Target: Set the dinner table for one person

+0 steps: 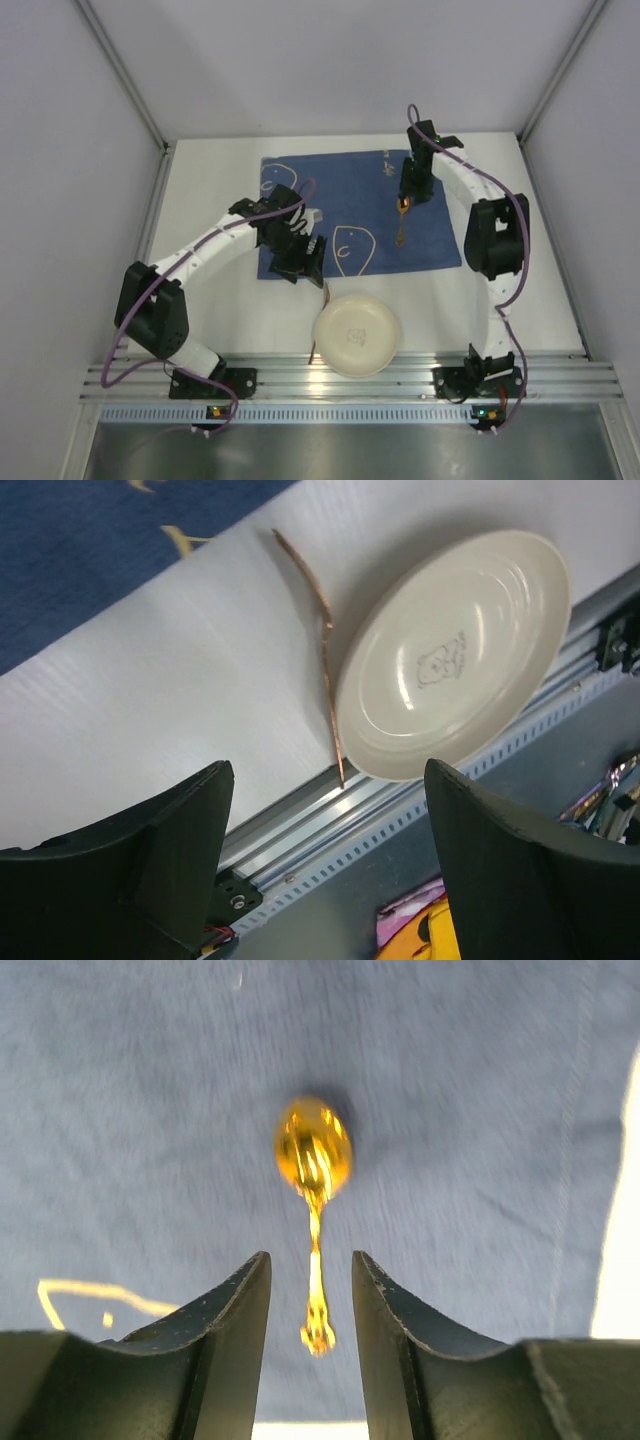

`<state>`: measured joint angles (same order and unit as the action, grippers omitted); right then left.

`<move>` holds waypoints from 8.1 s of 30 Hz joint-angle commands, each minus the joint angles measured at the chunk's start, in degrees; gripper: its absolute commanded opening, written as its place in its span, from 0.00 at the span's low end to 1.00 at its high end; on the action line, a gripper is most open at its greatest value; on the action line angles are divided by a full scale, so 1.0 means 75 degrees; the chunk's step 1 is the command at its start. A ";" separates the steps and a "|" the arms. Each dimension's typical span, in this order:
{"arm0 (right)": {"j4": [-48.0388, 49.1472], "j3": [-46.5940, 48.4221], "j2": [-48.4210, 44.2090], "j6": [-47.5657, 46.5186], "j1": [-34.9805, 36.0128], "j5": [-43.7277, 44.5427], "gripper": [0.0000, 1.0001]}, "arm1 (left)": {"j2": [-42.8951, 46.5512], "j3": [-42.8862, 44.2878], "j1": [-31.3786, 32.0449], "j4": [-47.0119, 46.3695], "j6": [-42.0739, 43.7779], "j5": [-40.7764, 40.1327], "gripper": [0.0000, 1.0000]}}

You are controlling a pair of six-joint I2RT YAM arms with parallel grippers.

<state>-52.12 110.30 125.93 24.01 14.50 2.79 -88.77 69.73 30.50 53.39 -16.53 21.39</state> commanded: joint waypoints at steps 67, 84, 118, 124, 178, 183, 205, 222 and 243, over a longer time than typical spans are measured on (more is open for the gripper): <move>0.0668 -0.3772 -0.3382 -0.0342 -0.1535 -0.1238 0.92 | -0.3736 0.5009 0.0446 -0.0520 -0.1169 -0.1501 0.00; 0.0445 -0.5332 -0.5130 -0.0401 -0.1535 -0.1532 1.00 | -0.6374 0.7659 -0.0117 -0.1211 -0.1675 -0.2699 0.00; 0.0363 -0.5015 -0.4697 -0.0494 -0.1523 -0.1532 1.00 | -0.3766 0.4955 -0.0458 0.0464 -0.1488 -0.3168 0.75; 0.0480 -0.5004 -0.4440 -0.0494 -0.1442 -0.1520 1.00 | -0.1972 0.1733 -0.0085 -0.0414 -0.0433 -0.1471 0.68; 0.0281 -0.5297 -0.4708 -0.0705 -0.1324 -0.1602 1.00 | -0.5610 0.7101 0.0786 0.3216 -0.2308 -0.9613 0.00; 0.0258 -0.5612 -0.4919 -0.0647 -0.1172 -0.1754 1.00 | -0.6819 0.8432 0.0047 0.3148 -0.2015 -0.9719 0.00; 0.0304 -0.5754 -0.4966 -0.0623 -0.1020 -0.1672 1.00 | -0.7769 0.8830 -0.0340 0.3029 -0.2247 -0.7822 0.00; 0.0504 -0.6023 -0.4908 -0.0588 -0.1019 -0.1684 1.00 | -0.6481 0.8667 -0.0387 0.4027 -0.2027 -0.9378 0.00; 0.0562 -0.6058 -0.4720 -0.0647 -0.1008 -0.1696 1.00 | -0.7406 0.8573 -0.0094 0.3746 -0.2518 -0.7960 0.00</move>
<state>-49.23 64.84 91.13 19.53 6.26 -10.26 -142.63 133.82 29.93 76.71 -34.70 -37.74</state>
